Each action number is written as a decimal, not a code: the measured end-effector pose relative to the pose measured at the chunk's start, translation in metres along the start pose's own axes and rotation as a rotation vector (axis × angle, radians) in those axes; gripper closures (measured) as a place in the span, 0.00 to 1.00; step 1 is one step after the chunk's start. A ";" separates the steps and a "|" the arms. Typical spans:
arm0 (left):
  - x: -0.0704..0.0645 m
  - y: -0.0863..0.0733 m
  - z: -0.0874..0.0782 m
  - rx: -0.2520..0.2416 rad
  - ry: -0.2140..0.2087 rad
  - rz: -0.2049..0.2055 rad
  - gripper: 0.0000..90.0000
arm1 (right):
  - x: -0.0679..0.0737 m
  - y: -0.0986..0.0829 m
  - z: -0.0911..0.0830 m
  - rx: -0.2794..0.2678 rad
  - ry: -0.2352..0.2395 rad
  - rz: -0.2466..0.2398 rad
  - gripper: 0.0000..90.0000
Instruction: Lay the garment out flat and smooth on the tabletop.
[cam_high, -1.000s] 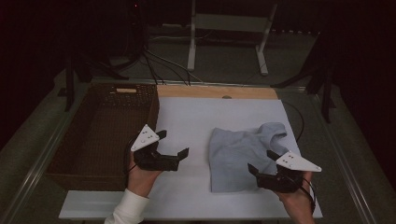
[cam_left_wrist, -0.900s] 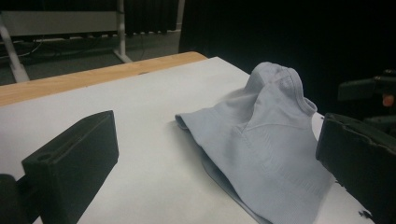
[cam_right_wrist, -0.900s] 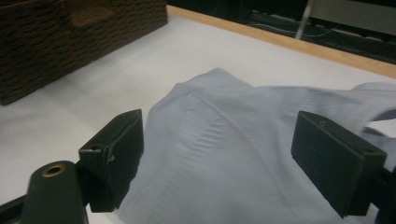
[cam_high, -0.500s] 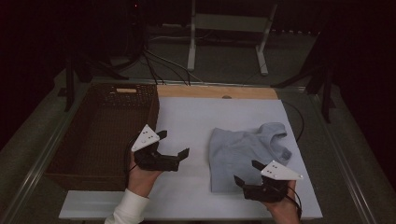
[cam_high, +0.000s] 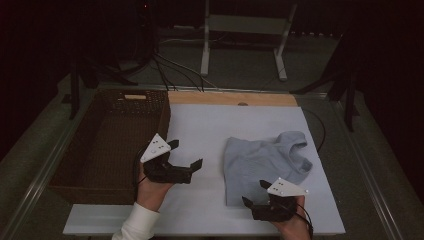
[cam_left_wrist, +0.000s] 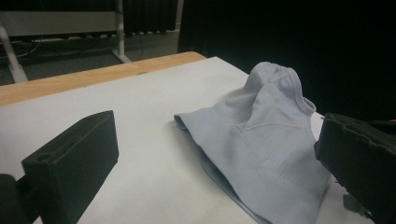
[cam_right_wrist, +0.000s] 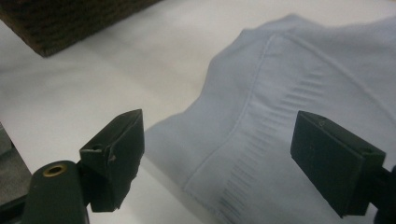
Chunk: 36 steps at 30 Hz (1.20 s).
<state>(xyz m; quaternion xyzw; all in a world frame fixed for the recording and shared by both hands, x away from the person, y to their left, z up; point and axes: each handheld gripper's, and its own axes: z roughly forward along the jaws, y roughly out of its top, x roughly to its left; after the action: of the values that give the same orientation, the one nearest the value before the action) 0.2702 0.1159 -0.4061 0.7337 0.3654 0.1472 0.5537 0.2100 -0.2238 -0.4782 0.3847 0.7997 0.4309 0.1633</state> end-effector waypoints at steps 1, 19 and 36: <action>0.000 0.000 0.000 0.000 0.000 0.000 0.01 | 0.000 -0.001 0.002 0.008 0.008 0.005 0.20; -0.001 -0.001 0.002 0.006 -0.006 0.003 0.01 | 0.005 -0.014 0.039 0.214 0.083 -0.028 0.38; 0.000 -0.001 0.000 0.002 -0.003 -0.001 0.01 | -0.011 -0.012 0.021 0.198 0.037 -0.024 0.94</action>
<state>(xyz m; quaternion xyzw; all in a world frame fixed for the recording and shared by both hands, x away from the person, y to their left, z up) 0.2698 0.1153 -0.4070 0.7343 0.3653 0.1452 0.5535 0.2241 -0.2240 -0.5012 0.3816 0.8458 0.3548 0.1150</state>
